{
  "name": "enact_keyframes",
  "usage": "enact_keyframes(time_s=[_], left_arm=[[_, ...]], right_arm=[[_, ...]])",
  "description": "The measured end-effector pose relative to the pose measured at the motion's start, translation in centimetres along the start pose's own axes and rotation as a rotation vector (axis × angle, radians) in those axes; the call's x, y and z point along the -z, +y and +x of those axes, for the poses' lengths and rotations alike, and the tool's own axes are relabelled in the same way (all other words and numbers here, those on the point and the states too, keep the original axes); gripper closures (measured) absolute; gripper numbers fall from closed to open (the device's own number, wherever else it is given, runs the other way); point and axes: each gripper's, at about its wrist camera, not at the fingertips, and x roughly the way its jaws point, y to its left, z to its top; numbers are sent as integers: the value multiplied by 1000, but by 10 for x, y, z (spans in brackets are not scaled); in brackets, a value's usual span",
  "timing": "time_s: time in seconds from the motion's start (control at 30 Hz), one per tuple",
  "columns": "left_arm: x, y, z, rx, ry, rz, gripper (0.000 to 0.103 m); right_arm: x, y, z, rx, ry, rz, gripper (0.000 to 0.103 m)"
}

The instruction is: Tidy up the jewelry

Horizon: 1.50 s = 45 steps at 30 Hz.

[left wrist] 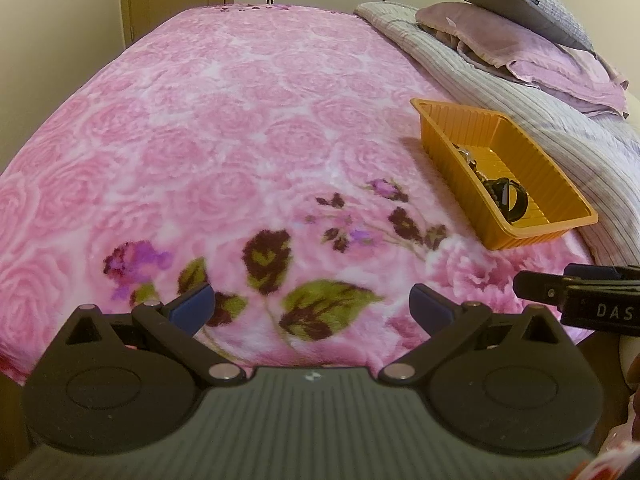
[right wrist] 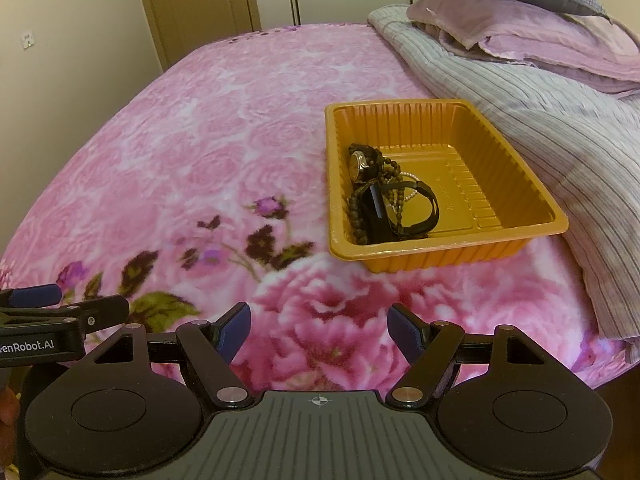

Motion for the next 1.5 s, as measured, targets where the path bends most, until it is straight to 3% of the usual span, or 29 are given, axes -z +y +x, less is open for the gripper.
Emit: enact_keyframes(time_s=[1.5], left_arm=[[-1,-2,-3,2,0,-1,0]], right_arm=[[0,0,-3,-2,-4,4,28]])
